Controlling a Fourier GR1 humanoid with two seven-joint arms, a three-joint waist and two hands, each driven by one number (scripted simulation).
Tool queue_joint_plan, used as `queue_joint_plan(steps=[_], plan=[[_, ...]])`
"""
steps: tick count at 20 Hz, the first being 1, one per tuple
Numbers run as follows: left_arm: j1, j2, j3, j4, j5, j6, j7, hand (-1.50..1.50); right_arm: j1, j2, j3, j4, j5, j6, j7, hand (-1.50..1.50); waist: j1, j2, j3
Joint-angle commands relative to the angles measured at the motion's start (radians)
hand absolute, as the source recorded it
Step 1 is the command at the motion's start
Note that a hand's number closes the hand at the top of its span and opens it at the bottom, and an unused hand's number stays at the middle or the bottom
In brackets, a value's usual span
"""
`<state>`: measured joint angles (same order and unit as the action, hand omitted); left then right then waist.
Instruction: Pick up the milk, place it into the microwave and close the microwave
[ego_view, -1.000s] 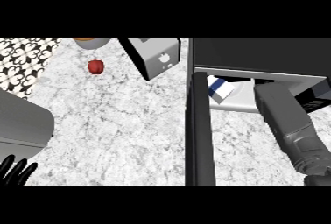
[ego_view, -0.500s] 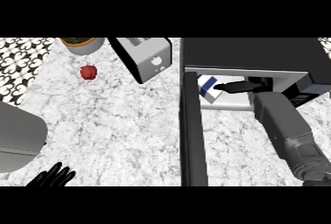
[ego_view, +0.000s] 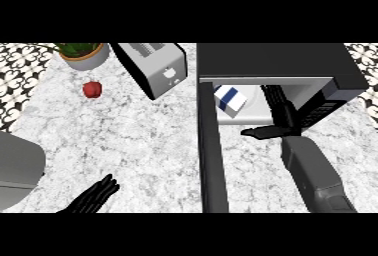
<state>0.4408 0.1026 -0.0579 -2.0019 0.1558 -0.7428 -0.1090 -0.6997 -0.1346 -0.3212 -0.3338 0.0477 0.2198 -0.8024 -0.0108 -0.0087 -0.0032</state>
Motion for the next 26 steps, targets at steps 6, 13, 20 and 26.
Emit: queue_joint_plan(steps=[6,13,20,26], plan=[[-0.142,-0.084,-0.091,0.139,-0.17,0.066,-0.035,1.5,0.351,0.027,0.079,-0.25,0.01,0.023,-0.004,-1.5,-0.046,-0.009,-0.001],[-0.234,-0.095,-0.148,0.219,-0.324,0.128,-0.05,1.5,0.698,-0.017,0.114,-0.531,-0.007,0.078,-0.022,-1.5,-0.044,-0.003,-0.001],[-0.342,-0.102,-0.336,0.378,-0.436,0.256,-0.108,1.5,0.996,-0.048,0.079,-0.849,-0.124,0.172,-0.002,-1.5,-0.019,0.005,0.001],[-0.48,-0.103,-0.443,0.56,-0.437,0.427,-0.173,1.5,1.194,-0.127,0.045,-1.011,-0.228,0.316,-0.003,-1.5,-0.014,0.008,0.002]])
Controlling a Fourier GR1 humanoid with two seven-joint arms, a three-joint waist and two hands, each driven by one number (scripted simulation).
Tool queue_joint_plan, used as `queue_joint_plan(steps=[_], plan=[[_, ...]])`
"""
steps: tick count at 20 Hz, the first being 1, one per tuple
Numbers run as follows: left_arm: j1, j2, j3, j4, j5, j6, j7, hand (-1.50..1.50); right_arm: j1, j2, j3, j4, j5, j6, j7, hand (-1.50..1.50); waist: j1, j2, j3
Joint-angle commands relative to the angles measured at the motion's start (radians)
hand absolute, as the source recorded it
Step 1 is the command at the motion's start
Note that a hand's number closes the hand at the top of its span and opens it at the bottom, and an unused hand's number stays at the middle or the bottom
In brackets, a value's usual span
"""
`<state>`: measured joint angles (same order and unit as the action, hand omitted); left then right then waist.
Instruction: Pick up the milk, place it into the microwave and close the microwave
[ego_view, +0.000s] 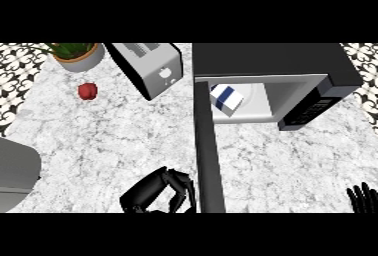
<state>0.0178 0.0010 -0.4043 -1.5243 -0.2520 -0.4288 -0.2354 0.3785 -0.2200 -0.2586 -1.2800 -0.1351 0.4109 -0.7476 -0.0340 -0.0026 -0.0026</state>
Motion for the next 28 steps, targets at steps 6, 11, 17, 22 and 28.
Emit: queue_joint_plan(steps=[6,11,17,22,28], plan=[[-0.138,-0.001,-0.302,0.226,0.064,0.3,-0.087,1.5,0.198,-0.067,-0.021,-0.244,-0.134,0.173,-0.049,-1.5,-0.006,0.003,0.001],[-0.193,-0.001,-0.467,0.278,0.168,0.396,-0.01,1.5,0.222,-0.108,0.015,-0.34,-0.235,0.251,0.005,-1.5,-0.023,0.006,0.0],[-0.281,0.0,-0.671,0.265,0.279,0.635,0.067,1.5,0.231,-0.114,0.082,-0.489,-0.291,0.226,0.107,-1.5,-0.04,0.007,0.0],[-0.399,0.0,-0.707,0.256,0.357,0.779,0.089,1.5,0.206,-0.168,0.088,-0.595,-0.353,0.207,0.199,-1.5,-0.073,0.013,-0.003],[-0.533,0.001,-0.703,0.296,0.444,0.899,0.122,1.5,0.207,-0.218,0.109,-0.687,-0.401,0.227,0.264,-1.5,-0.107,0.018,-0.003]])
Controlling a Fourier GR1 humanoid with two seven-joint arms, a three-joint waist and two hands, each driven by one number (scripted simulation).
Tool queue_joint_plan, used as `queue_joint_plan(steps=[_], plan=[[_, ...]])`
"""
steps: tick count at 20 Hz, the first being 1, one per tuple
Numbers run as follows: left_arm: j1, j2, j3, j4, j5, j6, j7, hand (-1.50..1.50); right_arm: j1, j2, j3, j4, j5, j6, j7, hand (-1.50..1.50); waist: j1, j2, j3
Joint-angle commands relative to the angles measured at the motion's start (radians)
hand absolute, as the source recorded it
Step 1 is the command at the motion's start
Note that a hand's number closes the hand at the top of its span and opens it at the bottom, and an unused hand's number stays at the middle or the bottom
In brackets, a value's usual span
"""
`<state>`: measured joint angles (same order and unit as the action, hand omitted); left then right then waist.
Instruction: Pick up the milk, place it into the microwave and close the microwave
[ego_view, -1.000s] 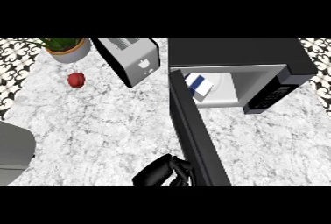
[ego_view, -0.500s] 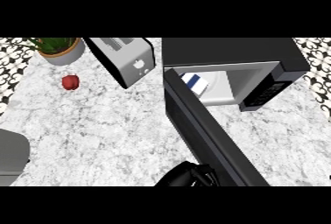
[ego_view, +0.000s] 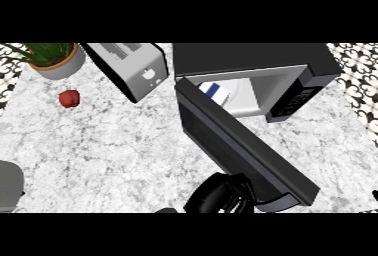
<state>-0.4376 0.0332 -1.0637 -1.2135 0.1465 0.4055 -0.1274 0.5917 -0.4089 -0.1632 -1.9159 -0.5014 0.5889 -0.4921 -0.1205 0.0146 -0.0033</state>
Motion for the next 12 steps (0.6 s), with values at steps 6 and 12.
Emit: queue_joint_plan(steps=[6,12], plan=[[-0.165,-0.032,-0.003,0.007,0.137,0.183,-0.014,1.5,-0.011,-0.035,0.03,-0.099,-0.069,0.023,0.059,-1.5,-0.055,0.013,-0.003],[-0.273,-0.033,0.04,0.089,0.224,0.258,-0.04,1.5,-0.004,-0.064,0.012,-0.142,-0.107,0.012,0.097,-1.5,-0.075,0.021,-0.002]])
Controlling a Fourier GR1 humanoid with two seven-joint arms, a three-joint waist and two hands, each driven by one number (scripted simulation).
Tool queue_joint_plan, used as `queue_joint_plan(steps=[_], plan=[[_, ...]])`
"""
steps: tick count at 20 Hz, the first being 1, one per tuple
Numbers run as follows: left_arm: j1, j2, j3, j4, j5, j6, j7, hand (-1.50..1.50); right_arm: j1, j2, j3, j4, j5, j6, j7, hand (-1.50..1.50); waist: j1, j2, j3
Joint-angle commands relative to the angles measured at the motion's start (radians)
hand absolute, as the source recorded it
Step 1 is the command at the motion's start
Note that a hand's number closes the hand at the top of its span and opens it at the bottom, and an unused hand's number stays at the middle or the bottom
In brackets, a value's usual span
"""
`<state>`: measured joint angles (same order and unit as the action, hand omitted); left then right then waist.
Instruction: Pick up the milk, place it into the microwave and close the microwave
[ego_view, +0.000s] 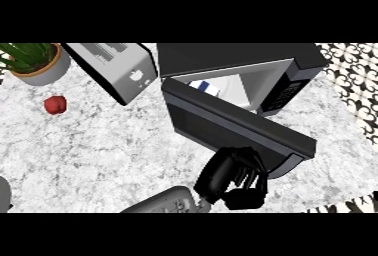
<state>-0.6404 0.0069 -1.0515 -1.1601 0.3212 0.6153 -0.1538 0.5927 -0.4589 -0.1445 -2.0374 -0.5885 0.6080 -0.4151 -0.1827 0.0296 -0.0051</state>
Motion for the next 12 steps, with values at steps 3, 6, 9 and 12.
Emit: queue_joint_plan(steps=[3,6,9,12], plan=[[-0.129,-0.007,0.064,0.076,0.096,0.07,-0.015,1.5,0.016,-0.017,-0.004,-0.054,-0.052,-0.015,0.039,-1.5,-0.031,0.007,0.0],[-0.179,-0.007,0.072,0.112,0.134,0.079,-0.034,1.5,-0.009,-0.032,-0.001,-0.054,-0.057,-0.016,0.055,-1.5,-0.037,0.017,0.0],[-0.216,-0.007,0.1,0.157,0.19,0.069,-0.044,1.5,0.003,-0.051,-0.019,-0.067,-0.092,-0.008,0.065,-1.5,-0.052,0.021,0.001],[-0.248,-0.007,0.129,0.192,0.236,0.075,-0.066,1.5,-0.004,-0.059,-0.026,-0.067,-0.095,-0.012,0.072,-1.5,-0.065,0.027,0.001]])
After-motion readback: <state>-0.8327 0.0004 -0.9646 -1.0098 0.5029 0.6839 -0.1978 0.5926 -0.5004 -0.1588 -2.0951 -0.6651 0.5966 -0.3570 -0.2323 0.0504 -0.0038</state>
